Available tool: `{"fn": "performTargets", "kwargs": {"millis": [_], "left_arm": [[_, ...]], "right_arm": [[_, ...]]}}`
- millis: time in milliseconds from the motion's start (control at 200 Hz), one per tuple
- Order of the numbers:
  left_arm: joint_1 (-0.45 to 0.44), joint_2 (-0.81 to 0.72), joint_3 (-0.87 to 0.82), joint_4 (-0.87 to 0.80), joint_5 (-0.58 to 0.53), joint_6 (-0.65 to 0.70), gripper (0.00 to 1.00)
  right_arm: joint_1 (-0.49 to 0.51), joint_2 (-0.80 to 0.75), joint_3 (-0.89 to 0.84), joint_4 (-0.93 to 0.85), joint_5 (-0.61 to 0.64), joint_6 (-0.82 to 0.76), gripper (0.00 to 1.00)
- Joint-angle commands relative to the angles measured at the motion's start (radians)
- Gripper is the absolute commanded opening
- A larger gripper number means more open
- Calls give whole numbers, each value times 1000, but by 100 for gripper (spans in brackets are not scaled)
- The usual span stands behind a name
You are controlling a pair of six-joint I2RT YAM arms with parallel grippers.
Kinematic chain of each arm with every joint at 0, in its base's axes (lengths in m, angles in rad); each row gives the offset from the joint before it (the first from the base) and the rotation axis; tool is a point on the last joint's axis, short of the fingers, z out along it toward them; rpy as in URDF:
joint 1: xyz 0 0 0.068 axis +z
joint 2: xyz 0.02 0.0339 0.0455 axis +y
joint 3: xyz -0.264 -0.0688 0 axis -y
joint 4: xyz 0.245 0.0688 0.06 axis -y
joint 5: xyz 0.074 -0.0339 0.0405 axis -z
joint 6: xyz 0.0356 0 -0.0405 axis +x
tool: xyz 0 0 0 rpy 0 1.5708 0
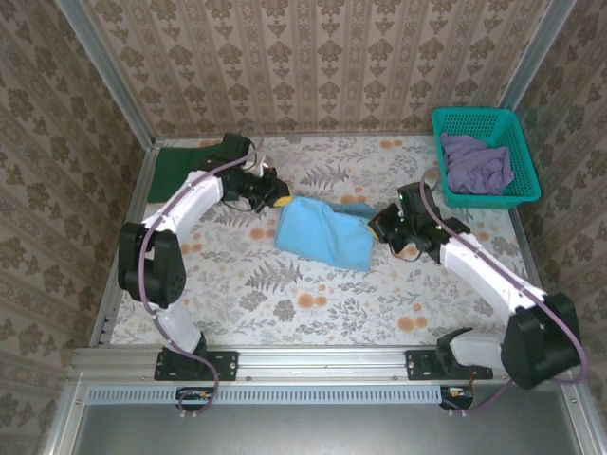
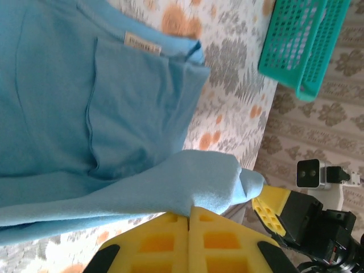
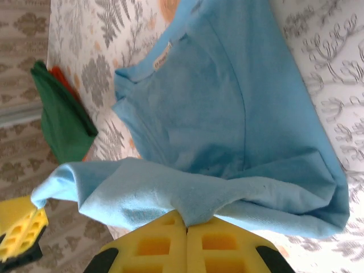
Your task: Fold and stack the t-shirts
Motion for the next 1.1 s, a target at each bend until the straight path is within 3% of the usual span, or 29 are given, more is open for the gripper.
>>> {"fn": "performTargets", "kwargs": {"millis": [0, 135, 200, 240, 300, 320, 360, 425, 505, 615, 690, 780, 940, 1095], "left_arm": [[32, 79, 82, 15, -22, -42, 0], [61, 252, 209, 34, -19, -71, 2], [69, 360, 318, 15, -25, -79, 8], [73, 426, 395, 8, -39, -84, 17], [82, 525, 537, -65, -70, -84, 28], [85, 551, 576, -93, -75, -88, 34], [92, 589, 629, -118, -77, -106, 49], [95, 590, 637, -97, -76, -118, 50], [100, 548, 630, -115, -112, -91, 58], [101, 435, 534, -101, -198, -49, 53], [92, 367, 454, -78, -204, -19, 56], [72, 343, 435, -166, -202, 94, 59], [8, 310, 382, -269, -141, 280, 55], [-98, 319, 320, -203, -34, 269, 46]], "right_arm": [[-45, 114, 109, 10, 22, 16, 0], [-90, 330, 270, -42, 12, -33, 0], [-106, 444, 370, -104, 4, -50, 0], [-114, 513, 427, -136, 10, -64, 0], [-120, 593, 506, -213, 39, -72, 19], [-123, 626, 534, -215, 30, -87, 29], [-129, 678, 605, -262, 22, -119, 37], [-139, 726, 709, -397, 66, -137, 51], [-150, 709, 717, -367, 63, -149, 61], [-160, 660, 734, -376, 54, -211, 62], [-152, 616, 717, -396, 28, -269, 60], [-122, 520, 600, -341, -31, -319, 56], [-48, 365, 359, -191, -149, -325, 49], [14, 340, 174, -28, -196, -216, 38]]}}
